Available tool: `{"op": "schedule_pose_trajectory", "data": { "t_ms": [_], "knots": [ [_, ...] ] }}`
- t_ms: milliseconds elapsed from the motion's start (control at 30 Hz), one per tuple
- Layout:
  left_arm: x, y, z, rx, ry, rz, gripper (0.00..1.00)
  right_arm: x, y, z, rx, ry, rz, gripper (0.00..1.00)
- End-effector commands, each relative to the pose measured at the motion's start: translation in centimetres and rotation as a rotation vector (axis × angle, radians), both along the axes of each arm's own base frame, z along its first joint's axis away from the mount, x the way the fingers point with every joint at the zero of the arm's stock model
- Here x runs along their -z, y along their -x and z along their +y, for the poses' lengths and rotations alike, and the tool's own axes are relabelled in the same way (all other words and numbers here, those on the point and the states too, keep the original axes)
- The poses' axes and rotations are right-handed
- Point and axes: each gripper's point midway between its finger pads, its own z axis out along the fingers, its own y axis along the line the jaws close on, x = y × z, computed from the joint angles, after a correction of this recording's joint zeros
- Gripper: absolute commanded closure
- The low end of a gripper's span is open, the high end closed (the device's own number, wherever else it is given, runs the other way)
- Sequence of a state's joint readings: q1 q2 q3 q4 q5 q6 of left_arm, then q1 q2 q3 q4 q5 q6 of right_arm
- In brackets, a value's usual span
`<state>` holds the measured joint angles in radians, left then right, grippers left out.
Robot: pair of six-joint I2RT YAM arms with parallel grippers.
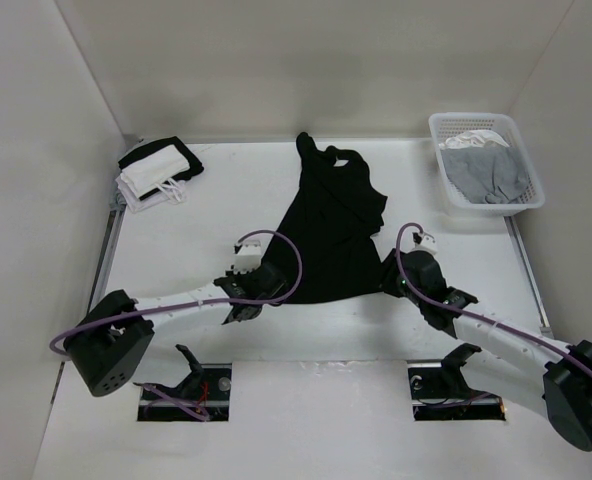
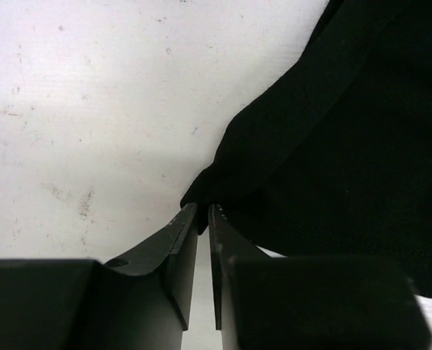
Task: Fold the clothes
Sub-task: Flatten the tank top out
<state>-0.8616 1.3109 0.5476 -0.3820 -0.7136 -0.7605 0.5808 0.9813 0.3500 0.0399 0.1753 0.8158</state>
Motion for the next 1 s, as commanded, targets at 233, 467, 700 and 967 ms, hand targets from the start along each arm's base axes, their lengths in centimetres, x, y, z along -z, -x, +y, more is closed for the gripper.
{"op": "schedule_pose_trajectory", "data": {
  "t_ms": [233,467,700,967],
  "knots": [
    [-1.4,-1.5,-0.4,-0.029,0.102,-0.042,0.98,-1.1,-0.4,0.3,0.0,-0.024,-0.046,0.5],
    [-6.1,-2.0,-0.5,-0.041,0.282,-0.159,1.0,0.2,-0.1,-0.6,0.043,0.024,0.008,0.48],
    [-10.4,-2.7,0.6,-0.085,0.551,-0.254,1.0,1.9,0.5,-2.2,0.122,0.085,0.085,0.48],
    [-10.7,-3.8,2.0,-0.11,0.684,-0.307,1.0,1.8,1.5,-3.8,0.177,0.194,0.166,0.53]
  ]
}}
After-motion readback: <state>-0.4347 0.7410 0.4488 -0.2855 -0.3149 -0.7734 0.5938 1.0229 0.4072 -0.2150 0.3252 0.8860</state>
